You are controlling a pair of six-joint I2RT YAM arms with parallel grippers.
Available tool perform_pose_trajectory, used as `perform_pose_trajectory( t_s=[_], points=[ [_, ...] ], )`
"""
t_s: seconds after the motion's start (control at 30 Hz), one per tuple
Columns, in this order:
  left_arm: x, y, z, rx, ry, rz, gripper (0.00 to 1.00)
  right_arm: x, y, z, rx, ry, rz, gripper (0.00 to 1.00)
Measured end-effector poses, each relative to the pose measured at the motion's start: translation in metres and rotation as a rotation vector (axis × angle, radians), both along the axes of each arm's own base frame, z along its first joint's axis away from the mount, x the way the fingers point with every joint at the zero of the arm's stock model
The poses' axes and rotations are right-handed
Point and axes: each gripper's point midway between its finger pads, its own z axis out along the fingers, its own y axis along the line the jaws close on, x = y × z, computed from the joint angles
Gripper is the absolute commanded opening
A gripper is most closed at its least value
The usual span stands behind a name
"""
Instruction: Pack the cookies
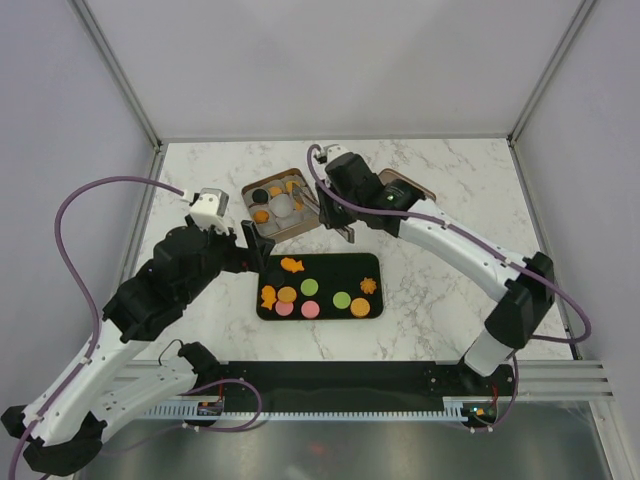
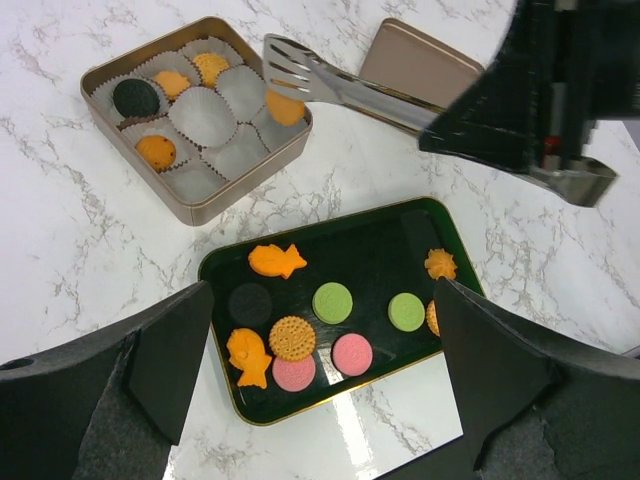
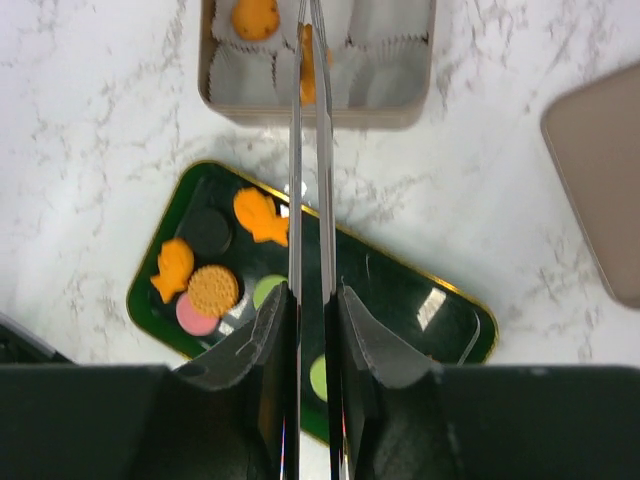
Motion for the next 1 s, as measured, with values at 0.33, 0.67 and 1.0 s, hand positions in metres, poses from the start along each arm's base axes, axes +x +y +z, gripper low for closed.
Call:
perform_pose_trajectory(
  t_s=[0.33, 0.67, 1.0],
  points=[
    [-0.008, 0.010, 0.005, -0.003, -0.011, 0.014, 1.00, 0.056, 0.058, -0.056, 0.004, 0.034, 0.023, 0.29],
    [-0.011, 0.015, 0.004, 0.001, -0.011, 0.023, 1.00, 0.072, 0.071, -0.090, -0.026, 0.048, 0.011, 0.34],
    [-0.010, 0.016, 0.005, 0.003, -0.012, 0.030, 1.00, 0.075, 0.072, -0.088, -0.021, 0.034, 0.004, 0.46]
  ],
)
